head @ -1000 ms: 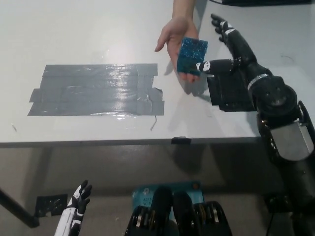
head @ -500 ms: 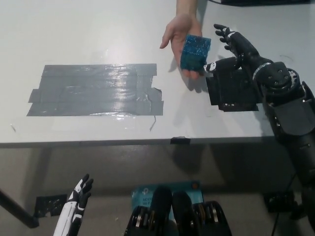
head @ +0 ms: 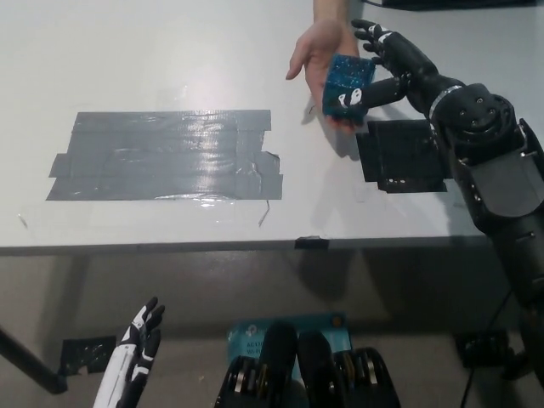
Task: A person hands a rubik's cube to the robot and rhe robot picks it up with its right hand and places it on the black spot on the desk infron tof it
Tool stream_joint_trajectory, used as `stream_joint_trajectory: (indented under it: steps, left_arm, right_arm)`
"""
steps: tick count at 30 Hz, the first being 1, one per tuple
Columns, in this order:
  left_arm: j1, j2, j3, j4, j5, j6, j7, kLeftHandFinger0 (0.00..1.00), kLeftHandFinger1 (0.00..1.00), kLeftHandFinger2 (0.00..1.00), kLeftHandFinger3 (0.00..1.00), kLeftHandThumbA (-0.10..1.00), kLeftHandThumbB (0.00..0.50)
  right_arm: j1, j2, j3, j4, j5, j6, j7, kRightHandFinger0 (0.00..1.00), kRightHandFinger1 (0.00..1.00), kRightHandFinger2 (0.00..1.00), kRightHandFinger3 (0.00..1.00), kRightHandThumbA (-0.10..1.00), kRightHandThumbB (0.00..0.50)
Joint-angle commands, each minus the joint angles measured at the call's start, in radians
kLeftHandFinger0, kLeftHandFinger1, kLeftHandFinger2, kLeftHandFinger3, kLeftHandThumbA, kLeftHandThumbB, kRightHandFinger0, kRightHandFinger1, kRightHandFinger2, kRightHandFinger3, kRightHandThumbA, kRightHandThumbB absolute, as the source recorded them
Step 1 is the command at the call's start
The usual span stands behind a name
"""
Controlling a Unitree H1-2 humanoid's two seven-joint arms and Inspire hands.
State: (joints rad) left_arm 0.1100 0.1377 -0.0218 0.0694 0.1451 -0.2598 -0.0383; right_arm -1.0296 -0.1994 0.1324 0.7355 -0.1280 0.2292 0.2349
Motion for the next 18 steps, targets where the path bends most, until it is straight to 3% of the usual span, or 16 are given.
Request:
stream_joint_trajectory:
  steps: [1,5,12,15,16,17,18]
  left_arm:
    - [-0.003,0.018,-0.009,-0.034,0.012,0.02,-0.013,1.0,1.0,1.0,1.0,0.92,0.121]
    - [-0.01,0.02,-0.012,-0.027,0.018,0.017,-0.006,1.0,1.0,1.0,1.0,0.93,0.133]
    - [-0.023,0.022,-0.016,-0.021,0.018,0.014,-0.002,1.0,1.0,1.0,1.0,0.94,0.103]
    - [-0.022,0.021,-0.02,-0.022,0.016,0.006,-0.002,1.0,1.0,1.0,1.0,0.92,0.099]
    - [-0.024,0.02,-0.021,-0.021,0.017,0.007,-0.001,1.0,1.0,1.0,1.0,0.92,0.093]
    - [-0.018,0.021,-0.022,-0.026,0.02,0.011,-0.001,1.0,1.0,1.0,1.0,0.92,0.092]
    - [-0.017,0.021,-0.022,-0.027,0.021,0.014,-0.001,1.0,1.0,1.0,1.0,0.92,0.098]
  right_arm:
    - [-0.057,-0.018,0.009,-0.02,-0.004,-0.043,0.023,1.0,1.0,1.0,1.0,0.98,0.5]
    - [-0.064,-0.021,0.013,0.011,-0.006,-0.061,0.021,1.0,1.0,1.0,1.0,0.93,0.5]
    - [-0.052,-0.048,0.064,0.016,-0.064,-0.074,0.004,1.0,1.0,1.0,1.0,0.91,0.474]
    - [-0.043,-0.052,0.042,0.033,-0.04,-0.093,-0.001,1.0,1.0,1.0,1.0,0.76,0.426]
    - [-0.044,-0.052,0.034,0.04,-0.036,-0.109,-0.009,1.0,1.0,1.0,1.0,0.65,0.411]
    - [-0.039,-0.051,0.028,0.043,-0.035,-0.126,-0.023,0.92,0.82,0.87,1.0,0.5,0.339]
    - [-0.037,-0.05,0.027,0.051,-0.041,-0.152,-0.042,0.43,0.44,0.53,0.58,0.26,0.321]
